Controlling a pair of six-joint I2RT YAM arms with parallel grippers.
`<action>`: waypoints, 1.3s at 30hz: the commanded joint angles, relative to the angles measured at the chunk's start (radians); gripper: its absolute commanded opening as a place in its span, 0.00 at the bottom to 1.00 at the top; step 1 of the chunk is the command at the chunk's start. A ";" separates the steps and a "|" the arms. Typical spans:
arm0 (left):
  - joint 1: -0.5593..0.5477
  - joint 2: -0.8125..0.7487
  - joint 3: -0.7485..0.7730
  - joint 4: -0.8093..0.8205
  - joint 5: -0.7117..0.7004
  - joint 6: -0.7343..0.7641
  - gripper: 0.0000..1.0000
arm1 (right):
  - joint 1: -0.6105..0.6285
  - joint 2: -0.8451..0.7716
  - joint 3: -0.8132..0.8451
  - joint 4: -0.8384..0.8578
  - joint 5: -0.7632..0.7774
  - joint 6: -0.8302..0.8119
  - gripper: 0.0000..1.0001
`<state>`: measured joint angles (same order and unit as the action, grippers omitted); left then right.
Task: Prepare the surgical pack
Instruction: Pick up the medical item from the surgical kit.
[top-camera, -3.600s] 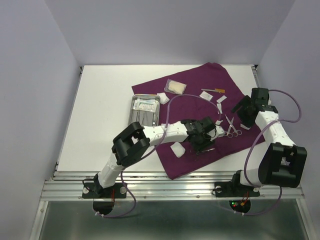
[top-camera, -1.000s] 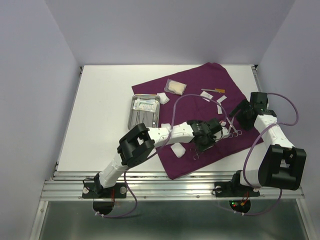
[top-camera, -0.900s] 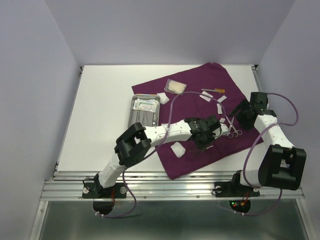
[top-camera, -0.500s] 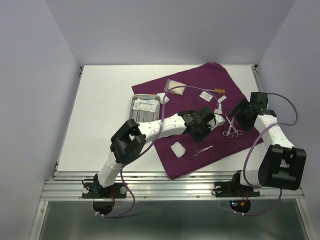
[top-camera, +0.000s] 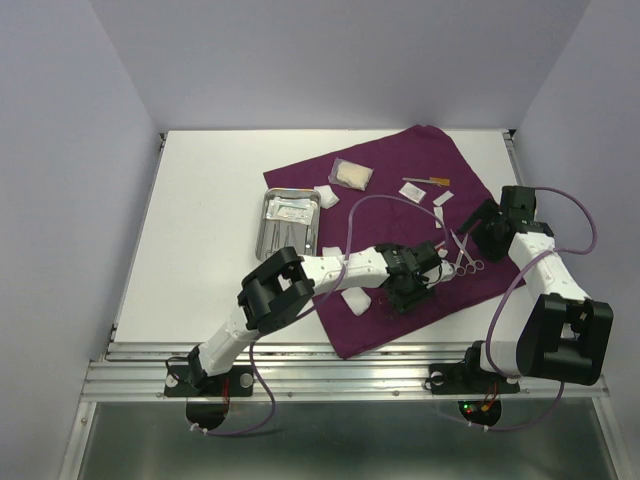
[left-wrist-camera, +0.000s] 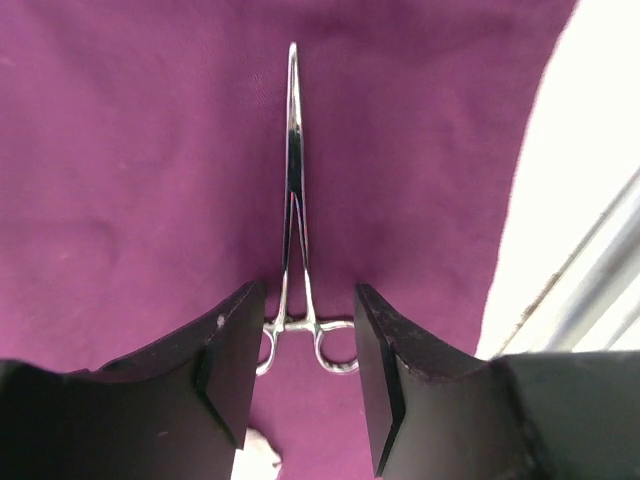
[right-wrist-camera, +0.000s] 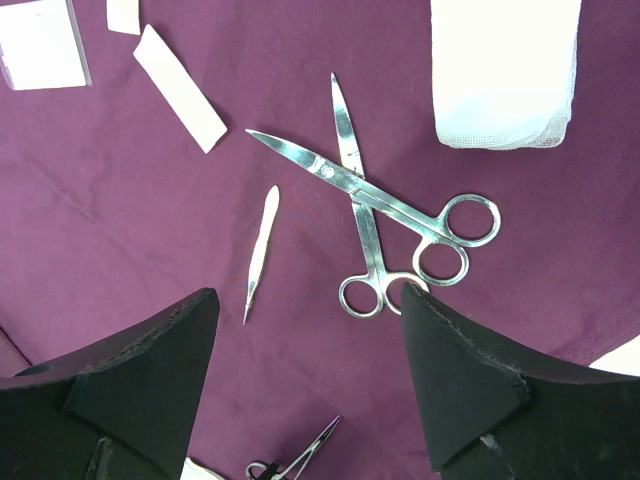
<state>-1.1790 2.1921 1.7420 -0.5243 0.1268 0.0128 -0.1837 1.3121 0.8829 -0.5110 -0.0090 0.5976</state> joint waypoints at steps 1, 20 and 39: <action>-0.008 0.024 0.040 -0.034 -0.026 0.021 0.52 | -0.007 -0.030 -0.007 0.032 -0.011 -0.016 0.79; -0.025 0.113 0.105 -0.077 -0.101 0.024 0.35 | -0.007 -0.037 -0.015 0.035 -0.029 -0.016 0.79; 0.025 -0.098 0.125 -0.054 -0.038 0.000 0.01 | -0.007 -0.043 -0.015 0.034 -0.025 -0.016 0.79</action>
<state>-1.1770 2.2181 1.8336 -0.5938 0.0586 0.0235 -0.1837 1.3018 0.8814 -0.5083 -0.0315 0.5972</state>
